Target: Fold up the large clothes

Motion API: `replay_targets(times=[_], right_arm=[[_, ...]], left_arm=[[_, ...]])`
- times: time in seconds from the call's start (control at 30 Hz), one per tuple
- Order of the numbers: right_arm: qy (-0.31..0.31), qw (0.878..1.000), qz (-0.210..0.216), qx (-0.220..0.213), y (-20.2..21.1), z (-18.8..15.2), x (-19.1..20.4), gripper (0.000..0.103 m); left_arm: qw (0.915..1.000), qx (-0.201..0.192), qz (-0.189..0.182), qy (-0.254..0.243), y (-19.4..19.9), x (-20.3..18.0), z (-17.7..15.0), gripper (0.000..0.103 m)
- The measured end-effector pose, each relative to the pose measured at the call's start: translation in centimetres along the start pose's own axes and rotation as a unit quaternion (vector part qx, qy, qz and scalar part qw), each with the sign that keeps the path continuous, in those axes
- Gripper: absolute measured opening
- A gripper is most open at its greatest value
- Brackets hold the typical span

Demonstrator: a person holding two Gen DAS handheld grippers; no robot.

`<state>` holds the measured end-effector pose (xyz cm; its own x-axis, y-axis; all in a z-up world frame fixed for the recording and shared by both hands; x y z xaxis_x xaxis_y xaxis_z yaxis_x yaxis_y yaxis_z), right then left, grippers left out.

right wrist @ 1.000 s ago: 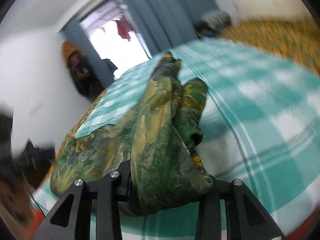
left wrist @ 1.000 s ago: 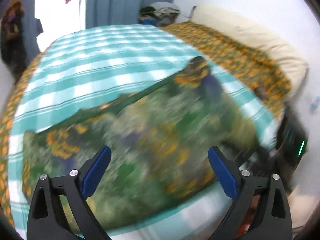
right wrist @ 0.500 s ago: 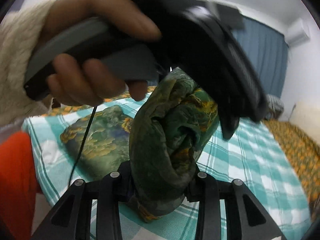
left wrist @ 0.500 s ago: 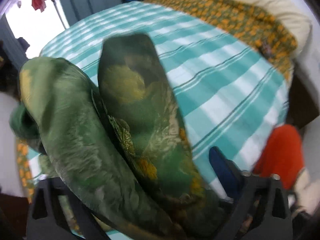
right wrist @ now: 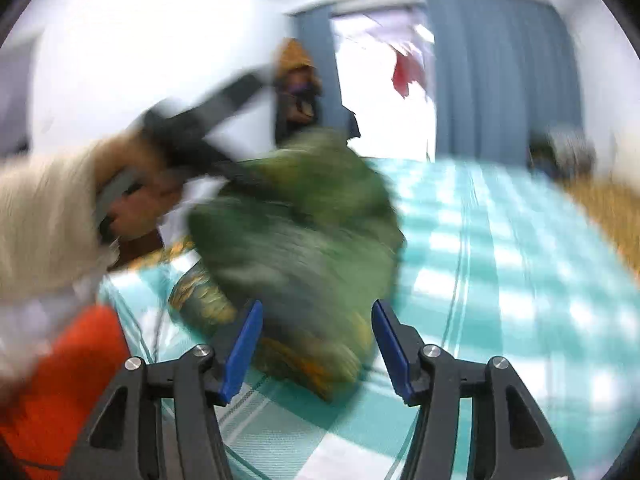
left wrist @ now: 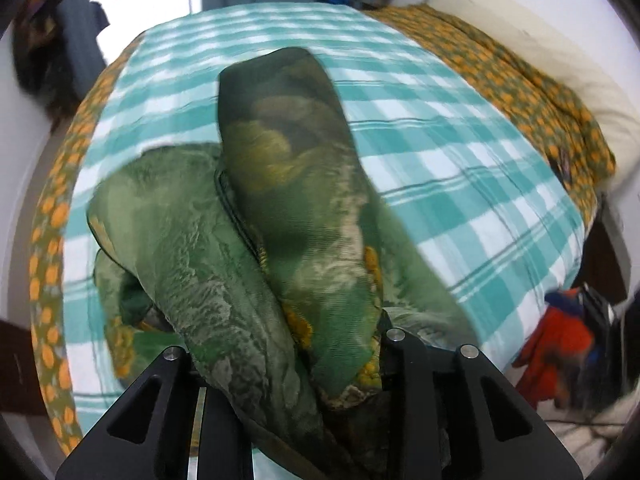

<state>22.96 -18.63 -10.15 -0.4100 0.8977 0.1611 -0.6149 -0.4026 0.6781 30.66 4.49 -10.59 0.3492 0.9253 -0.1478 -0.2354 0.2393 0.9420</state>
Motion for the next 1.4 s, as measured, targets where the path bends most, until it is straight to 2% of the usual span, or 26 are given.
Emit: replay_targets(times=[0.03,0.1,0.23,0.33,0.47,0.53,0.6,0.7,0.77,0.87,0.93,1.07,1.17,1.23,1.33,1.4], right_arm=[[-0.012,1.000,0.006,0.015,-0.9,0.3,-0.6,0.043],[-0.017,0.998,0.034,0.049,-3.0,1.3,-0.7,0.029],[0.007,0.994,0.061,0.086,-6.8,3.9,1.4,0.029],[0.027,0.990,0.085,0.110,-10.4,5.4,4.4,0.029],[0.070,0.980,0.064,0.173,-16.4,3.2,6.9,0.029],[0.070,0.971,0.048,0.224,-20.0,0.9,7.4,0.028],[0.066,0.972,0.031,0.222,-21.4,0.4,7.6,0.028],[0.064,0.973,0.024,0.222,-21.6,0.3,7.5,0.028],[0.057,0.972,0.035,0.227,-21.0,0.4,7.3,0.028],[0.043,0.964,0.056,0.256,-20.8,1.5,6.7,0.027],[0.033,0.959,0.065,0.274,-20.9,3.1,6.7,0.027],[-0.001,0.964,0.070,0.255,-21.4,8.2,6.3,0.027],[-0.012,0.969,0.059,0.240,-23.4,12.1,6.4,0.027],[-0.019,0.964,0.057,0.260,-26.7,13.1,6.6,0.027],[-0.003,0.941,0.018,0.339,-33.0,10.0,5.9,0.026],[0.008,0.936,0.007,0.352,-35.2,8.8,5.5,0.026]], left_arm=[[1.0000,-0.001,-0.003,0.008,-0.1,1.1,-0.5,0.027],[0.9998,-0.005,-0.006,0.021,-0.5,3.3,-1.5,0.027],[0.9982,-0.011,-0.025,0.053,-1.6,6.5,-2.8,0.029],[0.9952,-0.013,-0.043,0.087,-2.6,9.4,-4.1,0.030],[0.9871,-0.005,-0.073,0.143,-4.8,13.5,-6.3,0.035],[0.9784,0.005,-0.112,0.174,-6.9,14.6,-7.4,0.041],[0.9712,0.004,-0.133,0.198,-8.8,15.4,-8.2,0.045],[0.9670,-0.005,-0.152,0.204,-9.7,15.5,-8.6,0.047],[0.9679,-0.009,-0.153,0.199,-9.6,15.2,-8.5,0.047],[0.9656,-0.015,-0.161,0.203,-9.7,15.2,-8.6,0.047],[0.9615,-0.021,-0.175,0.211,-9.9,15.5,-9.0,0.047],[0.9552,-0.036,-0.195,0.220,-10.1,16.2,-9.5,0.047],[0.9557,-0.042,-0.194,0.218,-10.0,16.1,-9.5,0.047],[0.9556,-0.044,-0.194,0.217,-10.0,16.3,-9.7,0.047],[0.9581,-0.043,-0.182,0.217,-10.4,16.3,-10.3,0.046],[0.9614,-0.043,-0.164,0.216,-10.7,16.4,-10.6,0.046]])
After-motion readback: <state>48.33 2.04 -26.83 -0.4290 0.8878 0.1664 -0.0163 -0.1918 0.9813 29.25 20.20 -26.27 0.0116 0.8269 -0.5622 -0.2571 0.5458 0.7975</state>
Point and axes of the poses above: each gripper's, at about its wrist camera, not at the fingertips, and y roughly against the way its jaws point, x to its left, z to its top, the point moved 9 cm from there along -y, roughly the way its jaws point, and after that the axes turned 12 degrees about x, right-handed, at the moved point
